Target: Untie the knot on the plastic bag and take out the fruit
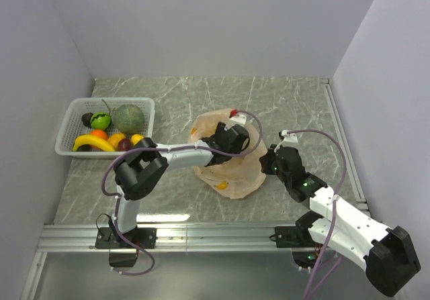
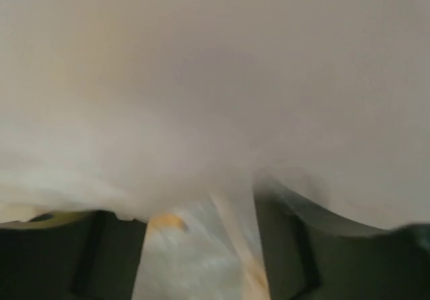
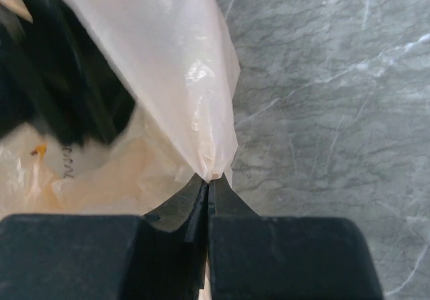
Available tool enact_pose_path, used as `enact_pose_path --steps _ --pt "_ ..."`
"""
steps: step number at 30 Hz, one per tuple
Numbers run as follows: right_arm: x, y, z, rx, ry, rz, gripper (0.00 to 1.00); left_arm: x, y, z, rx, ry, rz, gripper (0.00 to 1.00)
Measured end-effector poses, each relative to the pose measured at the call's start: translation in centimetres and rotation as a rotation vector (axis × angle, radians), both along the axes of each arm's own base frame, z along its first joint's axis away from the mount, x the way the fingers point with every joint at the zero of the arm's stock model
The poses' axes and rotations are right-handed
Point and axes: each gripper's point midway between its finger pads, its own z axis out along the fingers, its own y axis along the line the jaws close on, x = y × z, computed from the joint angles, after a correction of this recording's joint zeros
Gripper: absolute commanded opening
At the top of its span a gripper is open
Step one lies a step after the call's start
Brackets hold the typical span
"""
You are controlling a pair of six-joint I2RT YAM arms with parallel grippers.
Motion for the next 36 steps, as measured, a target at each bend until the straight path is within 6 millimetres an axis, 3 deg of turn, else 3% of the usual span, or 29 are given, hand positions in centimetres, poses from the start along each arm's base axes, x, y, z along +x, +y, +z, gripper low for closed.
enact_pose_path --steps 5,10,15,22,31,36 --pt "-0.6 0.5 0.3 0.02 0.003 0.031 0.0 4.5 2.8 2.7 -0.03 -0.147 0.173 0.82" --pt "-1.2 1.2 0.8 0.044 0.001 0.074 0.0 7.1 4.2 3.7 -0.069 -0.21 0.244 0.88" --pt "-1.7 1.7 0.4 0.053 0.015 0.103 0.0 8.0 4.3 2.6 -0.067 -0.223 0.25 0.99" --pt "-2.3 2.4 -0.3 0.061 0.044 0.141 0.0 8.7 3.9 1.6 -0.104 -0.202 0.187 0.99" --pt "-2.3 3.5 -1.2 0.055 0.069 0.176 0.0 10.7 1.4 -0.8 -0.145 -0.138 0.096 0.99" --pt "-2.4 4.1 -1.4 0.057 0.072 0.193 0.0 10.9 0.9 -1.7 -0.167 -0.088 0.06 0.99"
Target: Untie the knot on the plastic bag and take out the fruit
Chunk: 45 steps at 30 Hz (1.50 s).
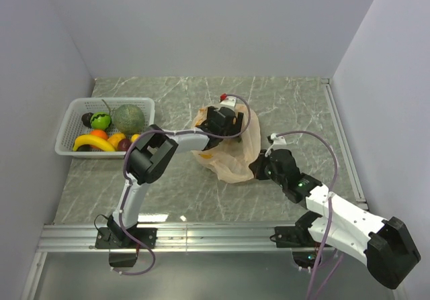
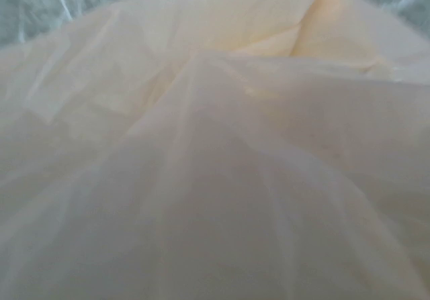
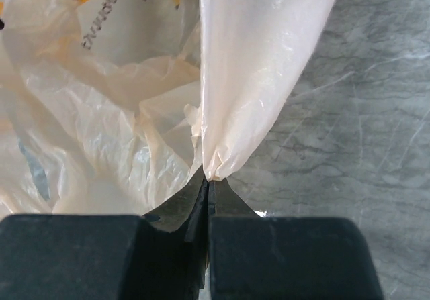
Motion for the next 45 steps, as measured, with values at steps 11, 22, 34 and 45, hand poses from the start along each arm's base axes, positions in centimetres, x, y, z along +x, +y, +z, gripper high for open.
enact_pose_path --steps 11,22,34,45 --pt "-0.8 -0.1 -0.4 -0.029 0.028 0.024 0.0 -2.0 1.6 -2.4 0.016 0.154 0.004 0.81" --pt "-1.1 -0.4 6.0 -0.066 -0.089 0.098 0.73 -11.2 8.6 -0.8 0.058 0.299 0.018 0.99" --pt "6.2 4.1 15.1 -0.169 -0.29 0.275 0.79 -13.4 8.9 7.1 -0.068 0.163 -0.054 0.99" --pt "12.2 10.7 8.0 -0.155 -0.136 0.558 0.65 -14.4 8.9 5.1 -0.062 0.204 -0.088 0.99"
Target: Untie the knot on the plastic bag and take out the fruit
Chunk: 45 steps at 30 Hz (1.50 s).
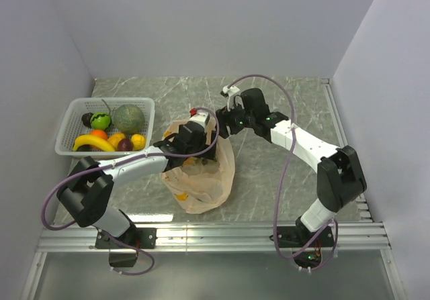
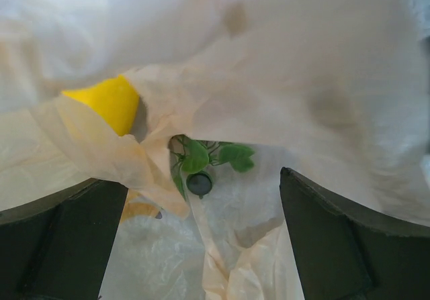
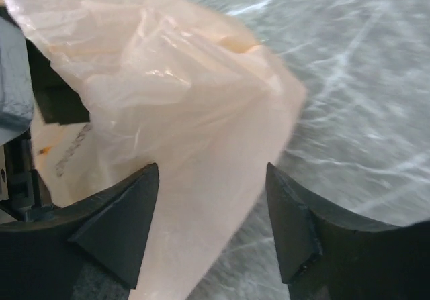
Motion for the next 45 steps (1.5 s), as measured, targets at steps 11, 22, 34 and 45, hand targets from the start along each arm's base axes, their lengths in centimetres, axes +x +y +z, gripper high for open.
enact_pose_path --steps 11,22,34,45 --pt "-0.9 1.7 1.6 0.077 -0.001 0.107 0.66 -1.0 0.8 -1.2 0.01 0.022 0.001 0.99" --pt "-1.4 2.2 6.2 0.122 -0.094 0.156 0.73 -1.8 1.0 5.8 -0.14 -0.102 -0.011 0.99" --pt "-0.5 6.1 5.5 0.077 -0.088 0.232 0.68 -3.5 2.3 3.7 -0.121 -0.056 -0.011 0.99" --pt "3.9 2.9 -1.4 -0.062 0.025 -0.017 0.0 -3.3 2.0 2.4 -0.104 -0.034 -0.015 0.99"
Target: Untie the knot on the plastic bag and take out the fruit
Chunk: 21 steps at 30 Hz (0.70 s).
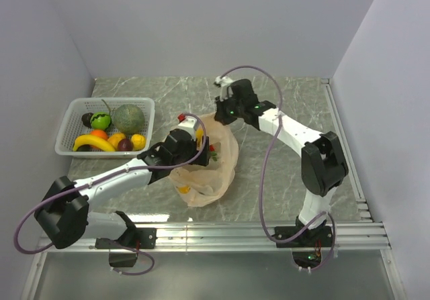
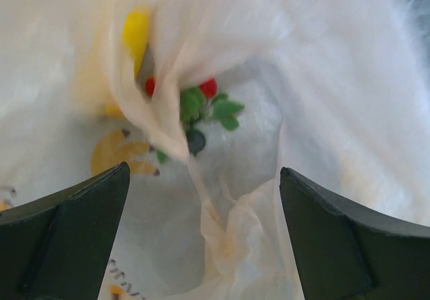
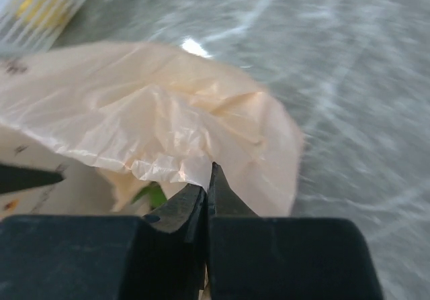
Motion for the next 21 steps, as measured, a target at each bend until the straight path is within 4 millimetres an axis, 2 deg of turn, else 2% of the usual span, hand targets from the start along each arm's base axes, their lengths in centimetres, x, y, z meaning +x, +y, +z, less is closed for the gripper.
enact_pose_path --steps 3,7,10,12,17,21 --pt "2.2 -3.5 0.2 0.026 0.007 -0.167 0.0 0.0 -0.2 -1.2 0.019 0.025 -0.006 0.99" --pt "3.5 -6.6 0.2 0.052 0.029 -0.322 0.0 0.1 -0.4 -3.2 0.052 0.06 -0.009 0.99" --pt "2.9 -6.9 -0.8 0.072 0.064 -0.381 0.0 0.4 -0.8 -4.1 0.072 0.065 -0.009 0.99" --pt "2.2 -7.3 -2.2 0.074 0.103 -0.426 0.0 0.8 -1.3 -4.2 0.08 0.057 -0.007 0.99" --pt "0.4 -9.1 -6.3 0.049 0.194 -0.551 0.0 3.1 -3.0 -3.3 0.077 0.0 0.017 0.95" --pt "-0.5 -10.4 -8.1 0.041 0.231 -0.633 0.0 5.2 -4.5 -3.2 0.08 -0.038 0.033 0.93"
